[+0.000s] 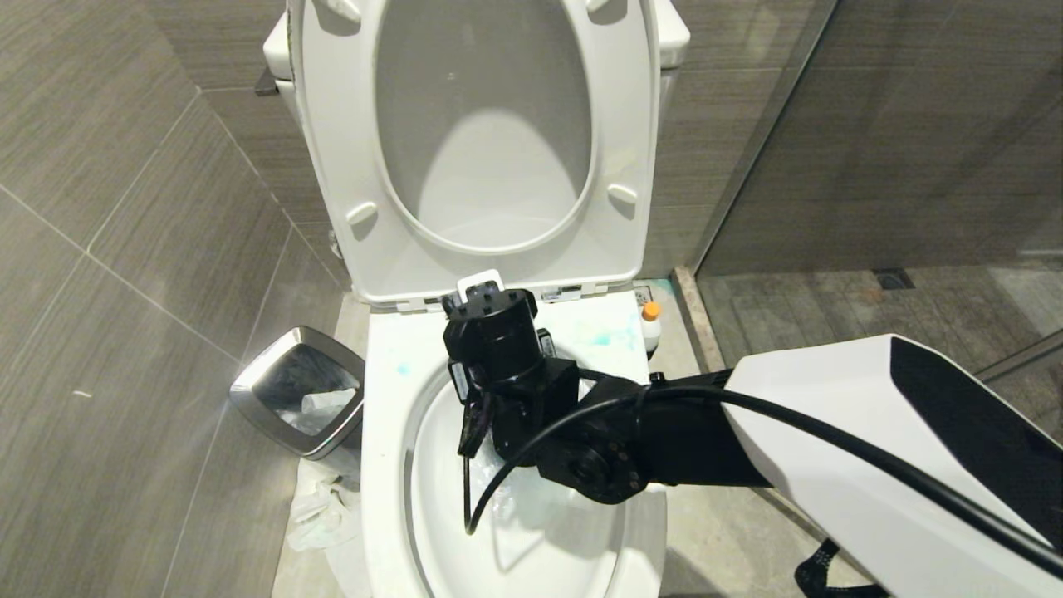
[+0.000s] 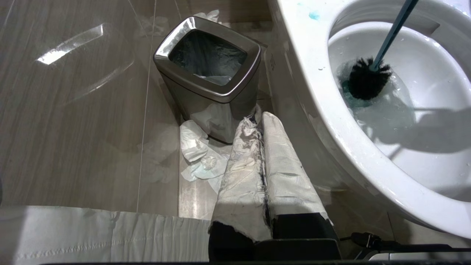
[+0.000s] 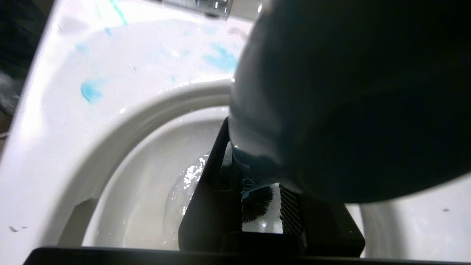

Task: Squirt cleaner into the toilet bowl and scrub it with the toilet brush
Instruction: Scrub the toilet bowl

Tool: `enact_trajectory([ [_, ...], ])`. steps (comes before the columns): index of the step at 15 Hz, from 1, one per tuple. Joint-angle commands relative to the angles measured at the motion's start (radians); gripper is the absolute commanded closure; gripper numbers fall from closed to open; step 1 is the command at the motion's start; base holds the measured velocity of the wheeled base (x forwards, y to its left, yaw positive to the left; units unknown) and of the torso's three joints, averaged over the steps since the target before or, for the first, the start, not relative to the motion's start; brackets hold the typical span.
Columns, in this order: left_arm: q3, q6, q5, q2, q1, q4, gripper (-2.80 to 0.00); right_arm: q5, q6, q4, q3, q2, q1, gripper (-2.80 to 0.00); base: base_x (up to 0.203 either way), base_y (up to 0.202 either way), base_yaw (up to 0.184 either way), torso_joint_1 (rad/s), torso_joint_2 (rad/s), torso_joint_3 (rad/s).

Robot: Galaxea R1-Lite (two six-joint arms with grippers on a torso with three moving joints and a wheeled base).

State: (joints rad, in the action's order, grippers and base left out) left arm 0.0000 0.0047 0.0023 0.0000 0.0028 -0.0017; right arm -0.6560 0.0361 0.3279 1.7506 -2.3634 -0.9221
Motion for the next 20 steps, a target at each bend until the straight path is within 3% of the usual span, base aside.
enact_trajectory([
  [1, 0.000, 0.001, 0.001, 0.000, 0.000, 0.000, 0.00, -0.001, 0.009, 0.002, 0.004, -0.069, 0.006, 0.00, 0.000, 0.000, 0.000, 0.000, 0.00, 0.000],
  [5, 0.000, 0.001, 0.001, 0.001, 0.000, 0.000, 0.00, -0.009, 0.009, 0.001, 0.004, -0.078, 0.005, 0.00, 0.000, 0.000, 0.000, 0.000, 0.00, 0.000],
  [9, 0.000, 0.003, 0.001, 0.002, 0.000, 0.000, 0.00, -0.014, 0.007, -0.007, -0.014, 0.045, 0.001, 0.00, 0.000, 0.000, 0.000, 0.000, 0.00, 0.000],
  [14, 0.000, 0.006, 0.001, 0.001, 0.000, -0.001, 0.00, -0.059, 0.016, -0.003, -0.157, 0.207, 0.002, 0.00, 0.000, 0.000, 0.000, 0.000, 0.00, 0.000],
  [20, 0.000, 0.000, 0.001, 0.002, 0.000, -0.001, 0.00, -0.054, 0.020, 0.001, -0.093, 0.148, 0.005, 0.00, 0.000, 0.000, 0.000, 0.000, 0.00, 0.000],
])
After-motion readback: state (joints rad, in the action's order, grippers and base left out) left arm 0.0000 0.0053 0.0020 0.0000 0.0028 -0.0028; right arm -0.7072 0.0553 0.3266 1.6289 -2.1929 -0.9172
